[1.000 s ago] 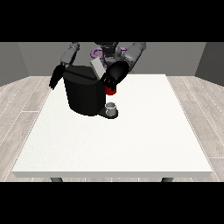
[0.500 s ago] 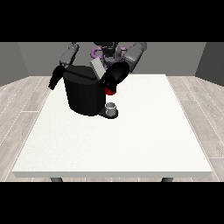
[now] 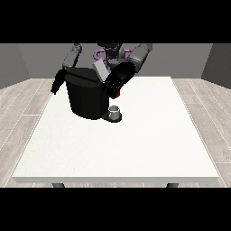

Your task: Insert the coffee pod into the coffee machine and close the lid

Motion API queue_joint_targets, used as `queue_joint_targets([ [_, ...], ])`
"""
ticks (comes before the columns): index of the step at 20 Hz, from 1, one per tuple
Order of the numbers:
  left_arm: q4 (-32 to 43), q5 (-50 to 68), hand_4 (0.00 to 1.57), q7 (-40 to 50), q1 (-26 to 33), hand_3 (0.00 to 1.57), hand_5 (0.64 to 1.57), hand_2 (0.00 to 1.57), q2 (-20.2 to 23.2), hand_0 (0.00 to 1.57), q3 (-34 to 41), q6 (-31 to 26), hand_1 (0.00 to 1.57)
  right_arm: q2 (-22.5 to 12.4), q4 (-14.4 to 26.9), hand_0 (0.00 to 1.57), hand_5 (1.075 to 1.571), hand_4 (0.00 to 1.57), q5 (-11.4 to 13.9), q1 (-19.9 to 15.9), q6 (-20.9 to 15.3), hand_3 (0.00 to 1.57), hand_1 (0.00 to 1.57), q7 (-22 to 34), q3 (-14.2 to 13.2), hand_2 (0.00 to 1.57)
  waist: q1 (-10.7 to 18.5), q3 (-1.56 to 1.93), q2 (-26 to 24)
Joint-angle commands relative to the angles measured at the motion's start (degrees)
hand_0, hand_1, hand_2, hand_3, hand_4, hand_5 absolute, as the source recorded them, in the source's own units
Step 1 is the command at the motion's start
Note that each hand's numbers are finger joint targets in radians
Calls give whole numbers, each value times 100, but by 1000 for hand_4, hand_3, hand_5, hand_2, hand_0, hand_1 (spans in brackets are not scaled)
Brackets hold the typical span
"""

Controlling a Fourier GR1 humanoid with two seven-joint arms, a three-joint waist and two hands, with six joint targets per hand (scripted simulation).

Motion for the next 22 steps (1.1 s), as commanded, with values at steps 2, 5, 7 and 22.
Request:
queue_joint_targets([
  [2,160,-81,0,65,44,326,1571,432,75,0,32,-18,0,-140,70,0,1571,152,5,-3,54,0,0,56,-71,0,31,-17,-101],
  [5,174,37,0,-123,51,199,1571,299,270,0,131,-278,0,42,181,0,1571,83,-64,312,-59,0,0,-360,-99,0,165,-16,-130],
  [7,49,77,0,15,587,151,1571,0,-199,0,7,-269,0,-260,445,0,1571,90,-396,476,252,0,0,-182,-464,0,521,-15,-741],
  [22,-85,2679,408,-269,2587,0,1571,0,-2462,0,1805,-381,0,-161,1119,0,1571,0,-398,1767,11,0,0,-334,-716,0,1961,-47,-2694],
])
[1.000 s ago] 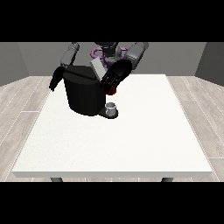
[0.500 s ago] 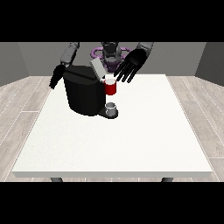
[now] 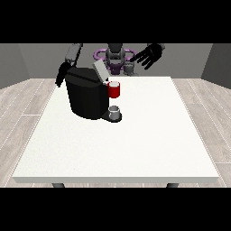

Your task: Insert the coffee pod into the coffee machine and close the lid

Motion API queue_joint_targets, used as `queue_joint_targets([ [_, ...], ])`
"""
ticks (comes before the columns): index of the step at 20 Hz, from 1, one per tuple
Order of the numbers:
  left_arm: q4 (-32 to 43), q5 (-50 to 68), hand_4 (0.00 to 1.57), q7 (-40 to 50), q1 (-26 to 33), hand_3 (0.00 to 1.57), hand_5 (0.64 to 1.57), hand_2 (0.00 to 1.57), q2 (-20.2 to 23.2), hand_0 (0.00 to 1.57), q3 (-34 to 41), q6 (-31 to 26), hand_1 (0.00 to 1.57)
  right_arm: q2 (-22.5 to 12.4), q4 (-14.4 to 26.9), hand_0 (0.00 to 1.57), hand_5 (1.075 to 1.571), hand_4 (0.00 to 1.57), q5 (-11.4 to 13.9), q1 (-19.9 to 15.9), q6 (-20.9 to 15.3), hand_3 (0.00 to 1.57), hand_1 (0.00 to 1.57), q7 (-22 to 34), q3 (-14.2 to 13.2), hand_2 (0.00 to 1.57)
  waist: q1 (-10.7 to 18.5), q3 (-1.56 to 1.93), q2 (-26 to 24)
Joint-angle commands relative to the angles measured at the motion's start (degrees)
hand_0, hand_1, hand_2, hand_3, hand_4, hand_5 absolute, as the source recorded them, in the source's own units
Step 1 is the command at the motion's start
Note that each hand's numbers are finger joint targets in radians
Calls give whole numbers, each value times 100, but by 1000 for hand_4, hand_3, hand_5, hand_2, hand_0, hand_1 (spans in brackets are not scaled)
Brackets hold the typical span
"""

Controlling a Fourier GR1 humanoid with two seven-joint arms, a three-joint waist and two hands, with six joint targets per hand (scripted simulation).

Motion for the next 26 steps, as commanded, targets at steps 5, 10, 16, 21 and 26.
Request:
queue_joint_targets([
  [5,122,1097,419,-335,2010,0,1571,0,-1080,0,584,-242,0,-22,141,0,1571,0,-3,1122,-4,0,0,-17,-89,0,731,9,-1583],
  [10,95,1113,442,-233,2690,0,1571,0,-963,0,614,-183,0,318,-656,0,1571,0,-84,976,245,0,0,16,344,0,540,10,-1929],
  [16,-146,1434,390,88,2678,0,1571,0,-925,0,745,-205,0,182,-1195,0,1571,0,-338,458,1047,0,0,272,683,0,599,11,-1992],
  [21,-612,1604,411,281,3069,0,1571,0,-1065,0,506,-392,0,-79,-1375,0,1571,107,-169,124,1043,0,0,509,708,0,946,12,-1970],
  [26,-1563,1988,391,480,3283,0,1571,0,-982,0,291,-458,0,-91,-1409,0,1571,0,-287,-251,994,0,0,624,538,0,966,13,-1417],
])
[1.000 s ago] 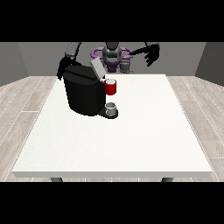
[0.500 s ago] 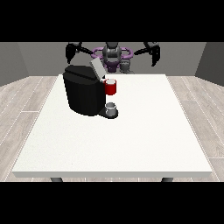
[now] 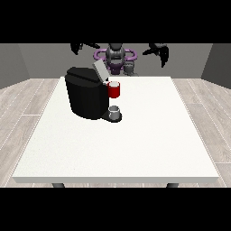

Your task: Insert the coffee pod into the coffee machine and close the lid

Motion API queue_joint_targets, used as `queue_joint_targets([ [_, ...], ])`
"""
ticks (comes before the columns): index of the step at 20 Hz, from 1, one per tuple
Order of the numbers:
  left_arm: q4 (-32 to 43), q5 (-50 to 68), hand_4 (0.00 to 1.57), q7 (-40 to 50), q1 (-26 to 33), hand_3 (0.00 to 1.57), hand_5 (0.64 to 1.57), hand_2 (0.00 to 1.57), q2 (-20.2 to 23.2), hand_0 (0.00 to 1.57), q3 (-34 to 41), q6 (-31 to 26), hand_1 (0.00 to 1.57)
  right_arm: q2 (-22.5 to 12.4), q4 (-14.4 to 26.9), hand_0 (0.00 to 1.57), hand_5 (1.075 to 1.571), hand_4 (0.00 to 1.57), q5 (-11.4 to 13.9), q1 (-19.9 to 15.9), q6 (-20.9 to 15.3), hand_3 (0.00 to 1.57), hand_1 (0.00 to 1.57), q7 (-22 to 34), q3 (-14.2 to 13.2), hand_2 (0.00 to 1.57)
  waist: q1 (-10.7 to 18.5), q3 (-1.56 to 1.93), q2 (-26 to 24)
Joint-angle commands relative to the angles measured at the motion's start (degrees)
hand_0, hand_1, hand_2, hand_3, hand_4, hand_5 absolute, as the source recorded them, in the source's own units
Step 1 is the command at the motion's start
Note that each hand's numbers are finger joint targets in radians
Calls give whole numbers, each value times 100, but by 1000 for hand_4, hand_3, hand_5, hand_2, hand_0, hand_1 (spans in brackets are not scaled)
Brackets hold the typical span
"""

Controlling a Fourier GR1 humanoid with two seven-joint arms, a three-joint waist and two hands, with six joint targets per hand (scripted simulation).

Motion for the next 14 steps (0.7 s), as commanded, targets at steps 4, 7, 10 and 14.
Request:
queue_joint_targets([
  [4,-1034,216,356,77,387,0,1571,0,-133,0,-558,287,0,-301,390,0,1571,108,-373,-608,198,0,0,35,-481,0,217,2,683],
  [7,-1291,623,346,200,579,0,1571,0,-134,0,-959,272,0,-248,590,0,1571,0,-620,-1081,181,0,0,365,-644,0,366,2,739],
  [10,-1661,610,282,631,444,0,1571,0,-135,0,-876,193,0,-380,743,0,1571,92,-889,-1421,279,0,0,762,-847,0,425,2,883],
  [14,-2167,649,371,388,840,0,1571,0,-136,0,-1146,414,0,-200,1011,0,1571,168,-820,-1595,77,0,0,589,-736,0,340,1,1219],
])
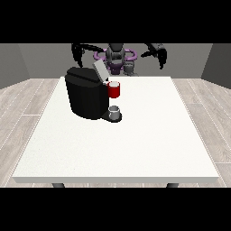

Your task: Insert the coffee pod into the coffee machine and close the lid

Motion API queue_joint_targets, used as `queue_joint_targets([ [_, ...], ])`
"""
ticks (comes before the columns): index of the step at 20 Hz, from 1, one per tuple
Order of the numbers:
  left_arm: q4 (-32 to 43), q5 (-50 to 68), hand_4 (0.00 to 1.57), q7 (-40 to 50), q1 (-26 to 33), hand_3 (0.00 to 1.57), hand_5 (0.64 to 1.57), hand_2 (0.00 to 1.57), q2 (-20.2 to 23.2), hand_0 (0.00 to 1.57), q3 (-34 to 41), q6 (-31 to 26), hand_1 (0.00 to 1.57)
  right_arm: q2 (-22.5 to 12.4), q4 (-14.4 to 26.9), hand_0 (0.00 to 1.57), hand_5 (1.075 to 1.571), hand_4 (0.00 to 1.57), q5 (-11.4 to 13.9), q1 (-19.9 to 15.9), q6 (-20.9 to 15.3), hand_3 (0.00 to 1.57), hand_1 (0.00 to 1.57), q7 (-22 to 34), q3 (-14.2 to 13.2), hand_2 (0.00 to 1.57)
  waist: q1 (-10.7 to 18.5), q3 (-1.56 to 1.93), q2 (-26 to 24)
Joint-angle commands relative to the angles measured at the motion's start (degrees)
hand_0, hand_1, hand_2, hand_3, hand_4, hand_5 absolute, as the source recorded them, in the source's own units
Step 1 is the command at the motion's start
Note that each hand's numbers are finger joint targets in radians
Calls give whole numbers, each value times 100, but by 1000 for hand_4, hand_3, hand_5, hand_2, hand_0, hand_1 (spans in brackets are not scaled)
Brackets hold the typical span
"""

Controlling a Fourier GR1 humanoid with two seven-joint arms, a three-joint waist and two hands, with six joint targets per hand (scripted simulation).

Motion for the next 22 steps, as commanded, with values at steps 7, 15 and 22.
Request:
queue_joint_targets([
  [7,-1216,167,374,145,682,0,1571,0,18,0,-287,98,0,52,560,0,1571,0,-11,-627,-106,0,0,-130,93,0,-30,-1,567],
  [15,-1057,334,331,-187,890,0,1571,0,654,0,187,26,0,174,380,0,1571,0,77,-897,190,0,0,184,556,0,-417,-3,661],
  [22,-1412,177,346,154,806,0,1571,0,424,0,-97,440,0,11,784,0,1571,129,121,-1299,247,0,0,-79,459,0,-341,-2,927],
])
